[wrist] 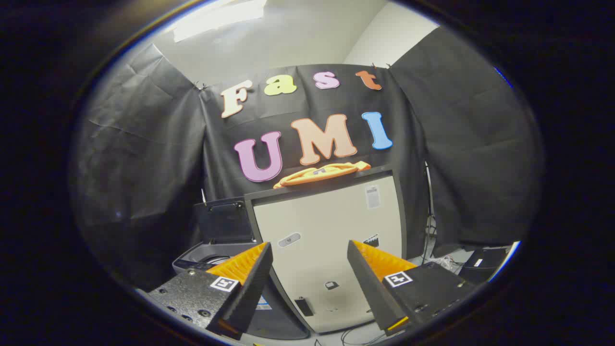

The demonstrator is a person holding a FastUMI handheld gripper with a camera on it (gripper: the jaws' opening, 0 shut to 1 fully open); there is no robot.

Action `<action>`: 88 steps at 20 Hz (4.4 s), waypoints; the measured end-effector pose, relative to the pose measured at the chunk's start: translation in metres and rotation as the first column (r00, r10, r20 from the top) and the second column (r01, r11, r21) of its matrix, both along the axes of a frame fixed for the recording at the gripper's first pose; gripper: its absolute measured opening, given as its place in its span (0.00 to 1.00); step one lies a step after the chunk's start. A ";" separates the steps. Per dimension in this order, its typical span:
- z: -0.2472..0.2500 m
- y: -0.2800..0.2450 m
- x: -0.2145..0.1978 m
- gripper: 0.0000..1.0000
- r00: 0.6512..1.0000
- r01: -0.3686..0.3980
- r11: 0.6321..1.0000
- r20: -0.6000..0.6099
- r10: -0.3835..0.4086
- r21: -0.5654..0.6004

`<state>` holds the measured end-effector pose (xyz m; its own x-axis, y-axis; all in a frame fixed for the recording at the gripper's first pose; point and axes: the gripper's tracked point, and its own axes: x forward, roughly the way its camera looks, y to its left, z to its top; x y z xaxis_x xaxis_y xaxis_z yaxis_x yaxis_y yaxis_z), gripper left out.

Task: Put the clothes into the washing machine and then close the washing machine lid.

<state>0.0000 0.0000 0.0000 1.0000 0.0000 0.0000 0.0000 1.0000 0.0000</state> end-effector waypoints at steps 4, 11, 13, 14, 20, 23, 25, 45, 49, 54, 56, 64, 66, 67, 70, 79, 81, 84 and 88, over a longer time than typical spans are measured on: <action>-0.003 0.000 0.000 0.95 1.000 0.003 1.000 -0.008 -0.003 -0.002; -0.011 0.007 0.000 0.95 1.000 -0.009 1.000 -0.026 0.008 -0.005; -0.011 0.008 0.001 0.95 1.000 -0.011 1.000 -0.026 0.010 -0.006; -0.012 0.009 0.000 0.95 1.000 -0.011 1.000 -0.028 0.010 -0.005; -0.011 0.022 0.001 0.95 0.998 -0.040 0.999 -0.052 0.041 0.011; 0.000 0.023 0.001 0.95 0.998 -0.038 0.999 -0.048 0.037 -0.024; 0.010 0.022 0.006 0.95 0.999 -0.025 1.000 -0.041 0.025 -0.009; 0.161 0.010 0.157 0.95 0.990 0.000 0.983 -0.135 -0.025 -0.185; 0.159 0.010 0.208 0.95 0.983 -0.005 0.983 -0.182 -0.030 -0.185; 0.134 -0.010 0.278 0.96 0.965 0.056 0.983 -0.244 -0.099 -0.176; 0.121 -0.018 0.303 0.95 0.947 0.084 0.983 -0.294 -0.129 -0.162; 0.058 -0.012 0.338 0.97 0.866 0.083 0.988 -0.480 -0.138 -0.134; 0.054 -0.017 0.340 0.94 0.863 0.057 0.965 -0.473 -0.177 -0.257; 0.055 -0.014 0.342 0.82 0.871 0.027 0.962 -0.466 -0.155 -0.271; 0.050 -0.008 0.335 0.45 0.866 0.070 0.984 -0.480 -0.141 -0.163; 0.107 0.013 0.299 0.06 0.944 0.097 0.992 -0.308 -0.116 -0.077; 0.125 0.027 0.290 0.06 0.954 0.078 0.994 -0.285 -0.096 -0.075; 0.147 0.053 0.281 0.06 0.966 0.064 0.998 -0.250 -0.068 -0.027; 0.168 0.086 0.271 0.06 0.975 0.033 0.999 -0.219 -0.041 -0.036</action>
<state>0.2710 0.0856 0.1680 0.9748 -0.0406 -0.2192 0.0335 0.9988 -0.0362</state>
